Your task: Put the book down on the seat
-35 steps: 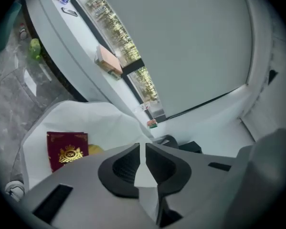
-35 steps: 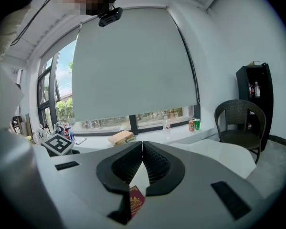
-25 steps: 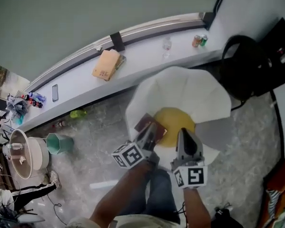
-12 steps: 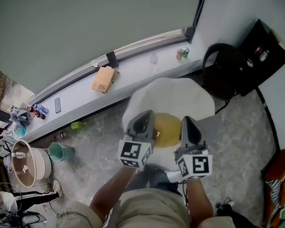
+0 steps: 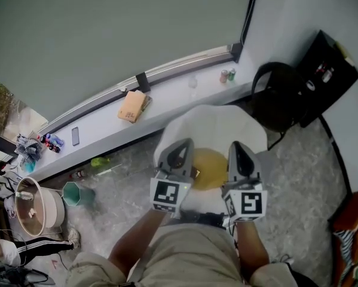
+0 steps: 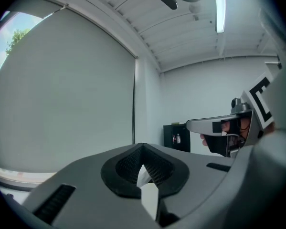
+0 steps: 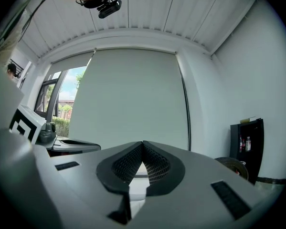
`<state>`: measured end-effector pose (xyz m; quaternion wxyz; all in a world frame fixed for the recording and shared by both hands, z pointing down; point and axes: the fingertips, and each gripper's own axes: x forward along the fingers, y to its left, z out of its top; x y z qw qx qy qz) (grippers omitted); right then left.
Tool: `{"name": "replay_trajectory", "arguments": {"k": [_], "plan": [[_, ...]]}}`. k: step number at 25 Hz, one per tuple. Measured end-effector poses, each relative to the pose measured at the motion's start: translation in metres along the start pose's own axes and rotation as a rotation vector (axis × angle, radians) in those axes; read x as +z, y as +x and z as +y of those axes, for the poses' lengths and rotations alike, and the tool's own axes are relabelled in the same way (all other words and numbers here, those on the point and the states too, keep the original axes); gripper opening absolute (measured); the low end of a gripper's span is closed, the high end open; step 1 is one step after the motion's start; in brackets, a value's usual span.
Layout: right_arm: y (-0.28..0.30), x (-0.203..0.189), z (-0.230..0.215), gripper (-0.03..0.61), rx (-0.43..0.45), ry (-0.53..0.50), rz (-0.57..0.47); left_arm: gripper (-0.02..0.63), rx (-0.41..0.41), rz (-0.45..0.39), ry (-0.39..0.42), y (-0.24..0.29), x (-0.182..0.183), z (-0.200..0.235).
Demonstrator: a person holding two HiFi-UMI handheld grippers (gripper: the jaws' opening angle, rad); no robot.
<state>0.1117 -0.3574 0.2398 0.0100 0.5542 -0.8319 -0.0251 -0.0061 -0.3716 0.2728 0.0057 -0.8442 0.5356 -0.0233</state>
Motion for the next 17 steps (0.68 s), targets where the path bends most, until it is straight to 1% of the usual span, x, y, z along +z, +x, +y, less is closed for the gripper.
{"name": "replay_trajectory", "arguments": {"k": [9, 12, 17], "plan": [[0.005, 0.003, 0.002, 0.003, 0.036, -0.008, -0.019, 0.008, 0.028, -0.031, 0.055, 0.0, 0.018, 0.009], [0.007, 0.004, 0.001, 0.003, 0.044, -0.013, -0.031, 0.008, 0.048, -0.036, 0.054, 0.0, 0.019, 0.01], [0.005, 0.003, -0.003, 0.003, 0.052, -0.029, -0.035, 0.008, 0.063, -0.049, 0.089, 0.002, 0.023, 0.005]]}}
